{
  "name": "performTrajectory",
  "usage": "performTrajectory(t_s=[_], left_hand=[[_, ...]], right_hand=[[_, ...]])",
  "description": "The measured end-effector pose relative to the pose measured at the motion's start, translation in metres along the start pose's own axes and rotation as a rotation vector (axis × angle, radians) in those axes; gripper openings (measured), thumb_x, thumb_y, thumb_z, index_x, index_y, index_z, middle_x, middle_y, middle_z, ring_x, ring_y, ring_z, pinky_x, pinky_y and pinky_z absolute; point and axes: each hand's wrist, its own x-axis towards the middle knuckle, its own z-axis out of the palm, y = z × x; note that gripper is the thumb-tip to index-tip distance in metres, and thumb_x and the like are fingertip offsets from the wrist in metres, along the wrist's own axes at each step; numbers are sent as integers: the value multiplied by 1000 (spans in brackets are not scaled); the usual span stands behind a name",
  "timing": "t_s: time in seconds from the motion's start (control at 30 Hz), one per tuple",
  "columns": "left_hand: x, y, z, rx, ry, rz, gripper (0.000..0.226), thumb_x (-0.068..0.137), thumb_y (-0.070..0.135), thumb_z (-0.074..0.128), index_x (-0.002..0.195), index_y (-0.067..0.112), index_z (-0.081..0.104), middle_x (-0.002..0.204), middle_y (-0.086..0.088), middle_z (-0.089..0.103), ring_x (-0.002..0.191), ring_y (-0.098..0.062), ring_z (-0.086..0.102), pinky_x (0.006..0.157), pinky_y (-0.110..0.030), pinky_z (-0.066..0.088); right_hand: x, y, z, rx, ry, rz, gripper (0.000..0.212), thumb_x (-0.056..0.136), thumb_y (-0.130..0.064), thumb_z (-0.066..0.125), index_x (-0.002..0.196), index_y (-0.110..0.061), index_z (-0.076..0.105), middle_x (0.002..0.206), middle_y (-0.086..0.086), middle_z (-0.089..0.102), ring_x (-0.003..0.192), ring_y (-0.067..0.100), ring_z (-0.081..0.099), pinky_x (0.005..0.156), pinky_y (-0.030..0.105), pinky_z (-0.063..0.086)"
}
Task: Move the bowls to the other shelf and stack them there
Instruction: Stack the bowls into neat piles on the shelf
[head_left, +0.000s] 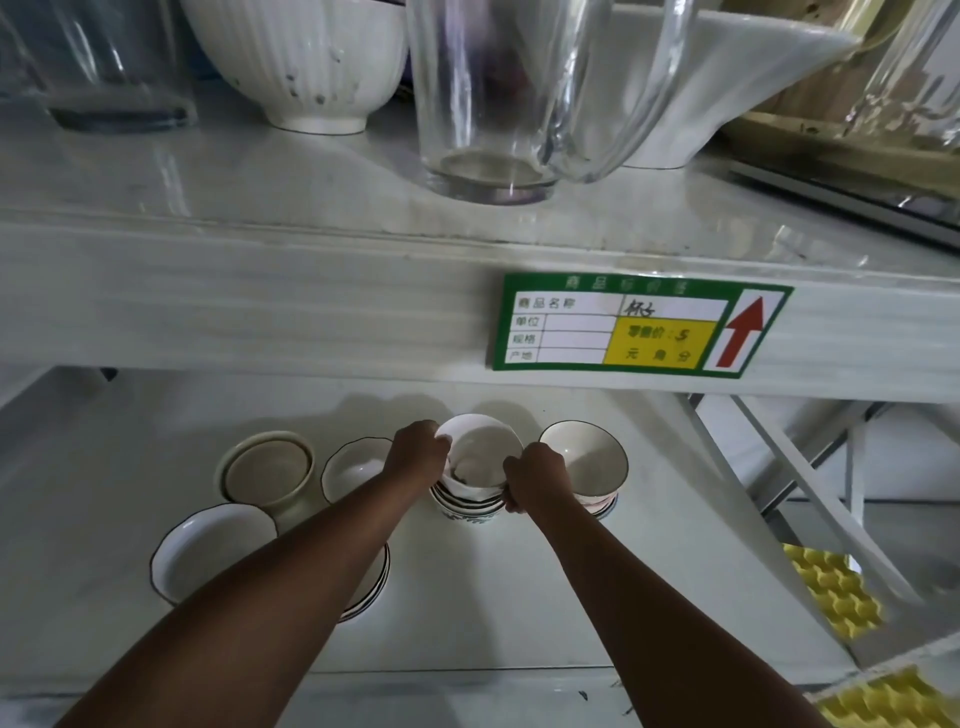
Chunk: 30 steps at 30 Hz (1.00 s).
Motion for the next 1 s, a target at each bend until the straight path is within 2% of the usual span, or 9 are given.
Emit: performTrajectory(t_s=[0.1,0.23,0.37,0.47,0.57,0.67,0.73,0.87,1.0], left_hand=[[-3,-1,-3,-56,9,-18,29,92,27,51,94,1,63,104,-21,66,102,-36,59,77,-33,40],[-9,-7,-14,-87,35,-15,32,92,31,53,100,3,67,106,-15,68,105,-32,60,81,-32,43],[-18,-20,-37,-79,72,-12,31,92,31,56,108,8,67,113,-12,68,109,-29,60,86,-30,44],[-30,-35,-61,-17,99,8,26,91,31,58,104,10,67,110,-10,69,108,-27,61,80,-27,41],[-46,-64,-80,61,60,-1,17,89,30,61,92,14,67,99,-10,70,97,-27,63,68,-25,35],[-67,-87,-93,110,-11,-23,29,84,34,62,99,10,67,98,-9,71,94,-25,65,71,-29,44],[-84,-96,-98,152,-75,0,23,86,28,62,94,7,66,93,-4,67,92,-20,63,71,-30,42],[-100,-114,-96,256,-94,29,22,87,15,55,66,13,48,90,-26,65,91,-39,63,69,-38,47],[-105,-112,-92,270,-92,68,24,81,16,54,101,18,67,94,-14,70,90,-34,66,69,-33,49]], right_hand=[[-3,1,1,26,12,-64,27,93,-23,46,77,-5,57,61,15,72,50,32,70,67,38,62],[-13,-1,-1,-145,105,-165,23,91,-31,45,91,-10,57,82,16,75,73,36,74,80,37,58],[-32,-7,-4,-287,199,-276,32,98,-33,48,120,-13,58,106,16,71,102,38,67,86,37,49],[-48,-14,2,-245,208,-347,30,97,-34,49,119,-17,61,103,14,72,100,36,67,84,37,51],[-59,-17,31,-34,-28,-308,26,93,-35,51,97,-15,66,84,12,74,75,33,72,68,39,61],[-66,-11,68,154,-352,-120,31,96,-36,58,95,-5,61,69,12,67,48,28,63,52,32,53],[-73,-9,88,202,-531,4,34,96,-41,61,99,-7,56,75,12,63,55,29,65,56,33,53],[-84,-5,116,301,-652,120,26,95,-29,61,103,-5,53,83,15,61,76,37,69,81,46,59],[-84,-5,130,380,-589,130,29,76,-16,60,100,1,60,90,23,68,78,42,74,84,53,61]])
